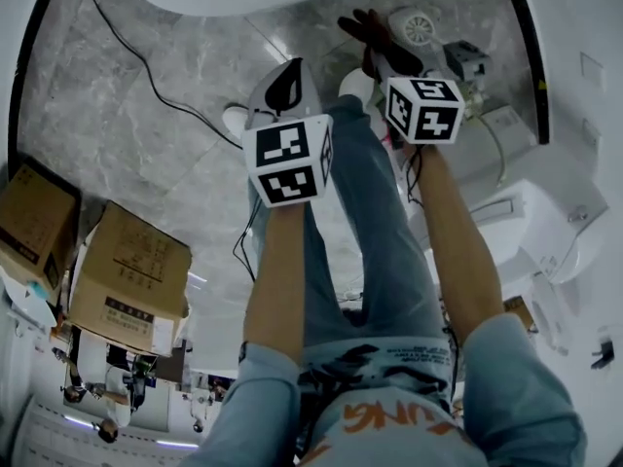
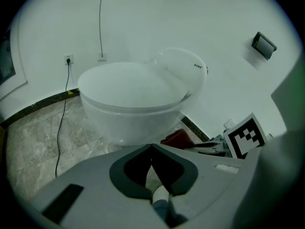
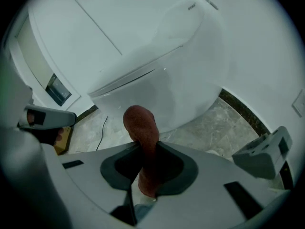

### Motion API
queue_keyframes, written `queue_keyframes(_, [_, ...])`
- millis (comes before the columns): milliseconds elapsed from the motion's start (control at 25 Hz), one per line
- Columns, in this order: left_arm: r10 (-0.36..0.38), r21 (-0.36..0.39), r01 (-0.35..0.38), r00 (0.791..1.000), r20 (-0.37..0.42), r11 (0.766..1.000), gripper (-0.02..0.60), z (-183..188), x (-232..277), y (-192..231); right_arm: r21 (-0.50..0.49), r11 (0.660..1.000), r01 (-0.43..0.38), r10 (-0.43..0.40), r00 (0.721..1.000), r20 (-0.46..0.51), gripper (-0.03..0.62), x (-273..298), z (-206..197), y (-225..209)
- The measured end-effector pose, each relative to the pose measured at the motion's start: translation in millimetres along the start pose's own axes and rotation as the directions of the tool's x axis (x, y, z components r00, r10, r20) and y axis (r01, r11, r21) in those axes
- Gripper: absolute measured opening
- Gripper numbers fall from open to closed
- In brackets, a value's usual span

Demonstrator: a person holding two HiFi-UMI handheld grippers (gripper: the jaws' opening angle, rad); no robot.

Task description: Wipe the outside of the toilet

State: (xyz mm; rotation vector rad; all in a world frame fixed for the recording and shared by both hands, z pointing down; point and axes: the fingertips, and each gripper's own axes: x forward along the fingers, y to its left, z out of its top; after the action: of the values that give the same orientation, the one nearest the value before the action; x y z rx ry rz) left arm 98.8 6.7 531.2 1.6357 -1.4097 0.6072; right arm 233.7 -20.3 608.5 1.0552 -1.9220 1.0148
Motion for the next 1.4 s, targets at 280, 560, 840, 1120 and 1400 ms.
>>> queue_keyframes(280, [0.041, -0.056, -0.04, 0.999, 0.021, 0.998, -0.006, -21.6, -29.0, 62.5, -0.09, 0.993, -0.079, 0.074, 0.996, -0.049, 0.072, 26.8, -15.5, 78.5])
queue_keyframes(560, [0.057, -0.122, -0.052, 0.998, 0.037, 0.991, -0.006, -43.0, -51.8, 111.7, -0.116, 0.986, -0.117, 0.11, 0.992, -0.067, 0.072, 56.2, -8.2, 137.0])
queue_keyframes(840, [0.075, -0.183, -0.067, 0.996, 0.038, 0.981, -0.006, -57.3, -70.1, 160.9, -0.158, 0.978, -0.134, 0.123, 0.989, -0.079, 0.072, 93.8, -0.8, 178.5])
queue_keyframes(1120, [0.039, -0.181, -0.038, 0.999, 0.006, 0.983, -0.006, -69.0, -70.0, 201.5, -0.169, 0.978, -0.122, 0.115, 0.992, -0.051, 0.072, 130.3, 13.7, 209.0])
queue_keyframes(1400, [-0.003, -0.152, 0.0, 1.0, -0.02, 0.988, -0.006, -62.0, -53.2, 227.6, -0.131, 0.988, -0.084, 0.084, 0.996, -0.005, 0.072, 150.0, 33.6, 216.0])
